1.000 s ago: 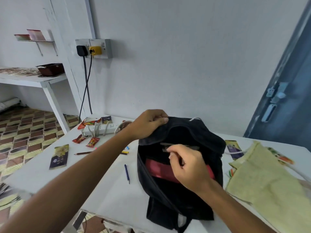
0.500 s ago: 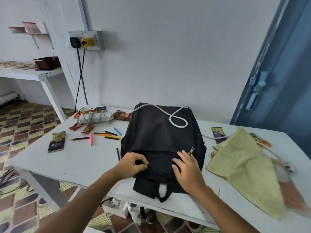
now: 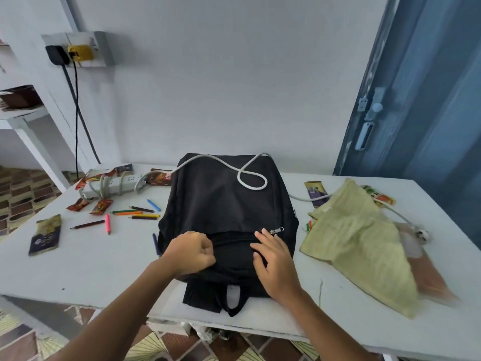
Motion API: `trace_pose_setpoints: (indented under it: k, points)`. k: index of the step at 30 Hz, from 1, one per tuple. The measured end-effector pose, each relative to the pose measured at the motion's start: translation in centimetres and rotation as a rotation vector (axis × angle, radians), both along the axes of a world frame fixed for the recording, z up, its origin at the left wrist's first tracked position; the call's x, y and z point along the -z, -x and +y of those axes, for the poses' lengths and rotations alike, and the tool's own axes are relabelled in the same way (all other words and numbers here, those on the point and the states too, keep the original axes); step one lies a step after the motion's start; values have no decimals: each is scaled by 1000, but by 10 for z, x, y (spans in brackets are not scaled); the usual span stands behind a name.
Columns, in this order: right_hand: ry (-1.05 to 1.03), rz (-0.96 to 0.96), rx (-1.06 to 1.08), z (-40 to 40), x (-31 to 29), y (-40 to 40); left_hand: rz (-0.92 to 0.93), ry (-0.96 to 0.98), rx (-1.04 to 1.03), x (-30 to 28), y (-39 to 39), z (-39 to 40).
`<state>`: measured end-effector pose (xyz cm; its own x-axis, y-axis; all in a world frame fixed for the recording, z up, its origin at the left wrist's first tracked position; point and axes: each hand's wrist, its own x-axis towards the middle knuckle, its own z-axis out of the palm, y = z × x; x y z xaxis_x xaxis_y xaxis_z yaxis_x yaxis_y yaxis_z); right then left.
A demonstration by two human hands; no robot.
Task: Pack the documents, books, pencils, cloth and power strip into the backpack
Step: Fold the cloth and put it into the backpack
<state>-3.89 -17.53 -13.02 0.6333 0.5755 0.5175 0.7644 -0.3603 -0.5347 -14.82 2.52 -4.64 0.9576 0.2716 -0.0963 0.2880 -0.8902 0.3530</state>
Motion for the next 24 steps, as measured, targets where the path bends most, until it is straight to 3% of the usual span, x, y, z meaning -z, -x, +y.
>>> trace_pose_setpoints:
  k: [8, 13, 19, 24]
  points:
    - [-18, 4, -3, -1, 1, 1, 435, -561, 168, -9, -46, -41]
    - [-60, -14, 19, 1, 0, 3, 526, -646, 190, -6, -57, -43]
    - [-183, 82, 30, -12, -5, 4, 482, -567, 207, -14, -50, -46]
    - [-140, -27, 167, -68, -18, -10, -73, -197, 376, -40, -77, -106]
